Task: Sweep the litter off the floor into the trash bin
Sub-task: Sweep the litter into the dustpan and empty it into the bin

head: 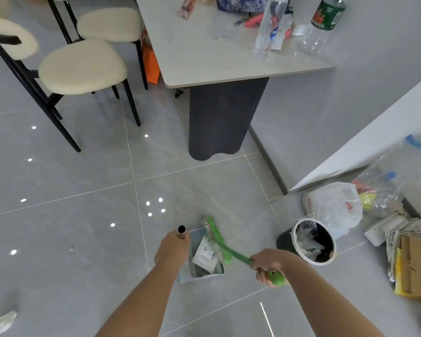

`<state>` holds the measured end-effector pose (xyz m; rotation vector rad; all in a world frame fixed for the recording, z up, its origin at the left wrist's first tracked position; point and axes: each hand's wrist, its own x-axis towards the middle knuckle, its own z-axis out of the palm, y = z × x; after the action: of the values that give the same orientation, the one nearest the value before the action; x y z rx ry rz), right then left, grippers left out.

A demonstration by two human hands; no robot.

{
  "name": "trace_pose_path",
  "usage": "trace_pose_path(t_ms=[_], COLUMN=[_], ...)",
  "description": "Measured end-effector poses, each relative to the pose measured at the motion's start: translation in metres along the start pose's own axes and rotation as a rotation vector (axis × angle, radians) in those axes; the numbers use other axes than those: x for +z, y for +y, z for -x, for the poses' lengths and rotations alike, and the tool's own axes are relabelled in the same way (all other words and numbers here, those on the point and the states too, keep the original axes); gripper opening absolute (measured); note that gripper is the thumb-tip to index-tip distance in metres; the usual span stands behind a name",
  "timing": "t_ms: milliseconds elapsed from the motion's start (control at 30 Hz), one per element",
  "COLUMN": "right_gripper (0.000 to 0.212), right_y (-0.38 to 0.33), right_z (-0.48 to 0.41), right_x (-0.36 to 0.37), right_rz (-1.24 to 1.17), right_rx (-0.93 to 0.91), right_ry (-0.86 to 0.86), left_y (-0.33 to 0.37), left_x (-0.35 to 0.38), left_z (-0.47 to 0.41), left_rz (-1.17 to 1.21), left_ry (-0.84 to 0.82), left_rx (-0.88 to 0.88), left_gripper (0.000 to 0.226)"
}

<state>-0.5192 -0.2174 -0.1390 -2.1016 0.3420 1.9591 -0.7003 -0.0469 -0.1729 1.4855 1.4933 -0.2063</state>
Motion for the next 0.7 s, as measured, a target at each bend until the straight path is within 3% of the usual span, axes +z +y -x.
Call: trace_pose_path(t_ms=[67, 333, 600, 700], right_gripper=[0.049, 0.04, 0.036, 0.038], right_y=[0.002, 0.02, 0.009, 0.012], right_z=[0.008, 0.042, 0.102, 0.113], right_x=[0.001, -0.017, 0.02, 0.061], right_rz=[-0.021, -0.295, 0.09, 0.062], right_rx=[0.025, -0.016, -0.143, -0.227], right_ry=[-0.096, -0.147, 0.023, 0.086], left_y=[-0.001, -0.011, -0.053, -0.067], left_x=[0.0, -0.005, -0.041, -0.069], left_z=[0.001, -0.001, 0.007, 0.021], left_rz=[0.004, 0.035, 0.147, 0.179], left_ry=[0.013, 0.042, 0.148, 0.163], left_rx=[0.011, 0.06, 0.035, 0.045], left_gripper=[0.033, 0.038, 0.041, 0.039])
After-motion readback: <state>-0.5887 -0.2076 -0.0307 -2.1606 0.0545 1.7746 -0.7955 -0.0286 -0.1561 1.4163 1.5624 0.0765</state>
